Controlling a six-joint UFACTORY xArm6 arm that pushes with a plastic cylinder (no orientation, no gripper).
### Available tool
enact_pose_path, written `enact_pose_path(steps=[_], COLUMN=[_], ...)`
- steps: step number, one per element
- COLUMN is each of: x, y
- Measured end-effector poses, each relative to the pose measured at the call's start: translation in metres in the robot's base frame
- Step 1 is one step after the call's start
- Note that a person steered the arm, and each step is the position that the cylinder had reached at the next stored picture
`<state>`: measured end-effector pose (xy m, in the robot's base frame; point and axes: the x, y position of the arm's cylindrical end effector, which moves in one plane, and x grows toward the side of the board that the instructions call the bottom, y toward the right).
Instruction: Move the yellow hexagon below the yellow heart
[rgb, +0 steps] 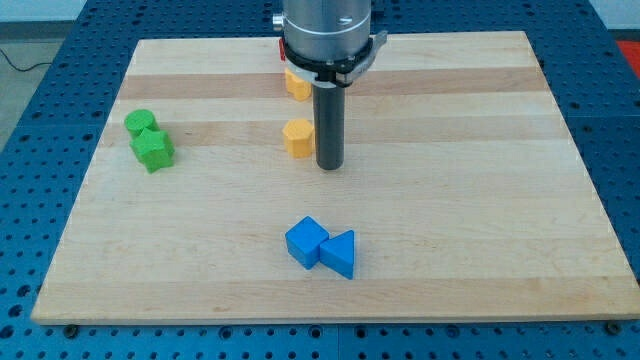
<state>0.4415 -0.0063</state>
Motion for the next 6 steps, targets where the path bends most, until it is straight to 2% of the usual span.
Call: enact_pose_path(steps=[1,2,3,4,5,6], x=[-0.005,-0.038,-0.042,0.004,0.02,0.007], y=[-0.009,-0.01,-0.01,-0.01,-0.025,-0.042])
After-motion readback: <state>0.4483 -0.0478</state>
